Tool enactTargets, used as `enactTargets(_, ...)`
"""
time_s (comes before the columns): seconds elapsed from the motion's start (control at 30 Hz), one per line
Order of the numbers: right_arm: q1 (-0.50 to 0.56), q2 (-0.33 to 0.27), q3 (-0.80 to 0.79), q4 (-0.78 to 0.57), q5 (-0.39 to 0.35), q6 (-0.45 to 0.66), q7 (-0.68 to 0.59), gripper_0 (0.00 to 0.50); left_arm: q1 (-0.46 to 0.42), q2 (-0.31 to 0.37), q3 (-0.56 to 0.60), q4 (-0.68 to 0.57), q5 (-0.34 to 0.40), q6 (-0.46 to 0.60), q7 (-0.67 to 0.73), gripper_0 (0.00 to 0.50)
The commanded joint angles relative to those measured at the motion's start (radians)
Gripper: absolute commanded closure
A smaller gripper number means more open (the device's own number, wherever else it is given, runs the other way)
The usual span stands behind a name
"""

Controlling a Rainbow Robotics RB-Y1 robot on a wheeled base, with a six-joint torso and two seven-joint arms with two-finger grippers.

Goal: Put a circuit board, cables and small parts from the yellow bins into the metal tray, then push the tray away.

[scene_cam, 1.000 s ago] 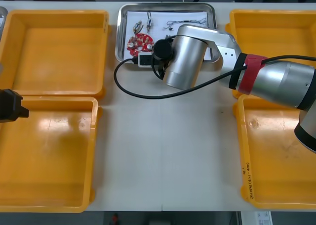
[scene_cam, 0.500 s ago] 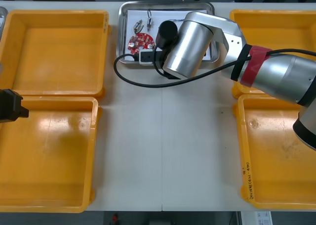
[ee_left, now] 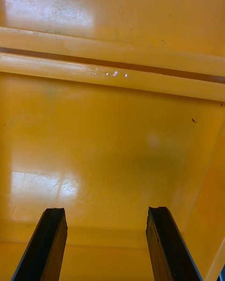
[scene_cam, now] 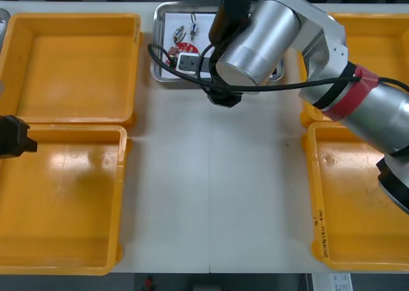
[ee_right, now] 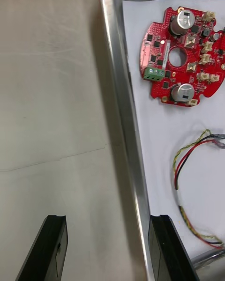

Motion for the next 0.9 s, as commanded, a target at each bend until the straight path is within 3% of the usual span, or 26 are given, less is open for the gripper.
enactTargets(0.03, 0.12, -0.013, -0.162, -0.174, 0.003, 0.127, -0.027, 0.0, 0.015, 0.043, 0.031, -0.029, 0.008, 0.006, -0.086, 0.0)
enactTargets(0.33, 0.329, -0.013, -0.404, -0.473, -0.006, 0.412, -0.066, 0.0, 0.015, 0.043, 0.031, -0.029, 0.008, 0.006, -0.086, 0.0)
enactTargets(0.43, 0.401, -0.015, -0.49, -0.581, -0.01, 0.524, -0.131, 0.0, 0.015, 0.043, 0.031, -0.029, 0.008, 0.006, -0.086, 0.0)
enactTargets(0.6, 0.495, -0.02, -0.598, -0.707, -0.006, 0.532, -0.214, 0.0, 0.015, 0.043, 0.031, -0.029, 0.008, 0.006, -0.086, 0.0)
enactTargets(0.9, 0.699, -0.099, -0.789, -0.848, -0.017, 0.532, -0.386, 0.0, 0.015, 0.043, 0.031, -0.029, 0.008, 0.006, -0.086, 0.0)
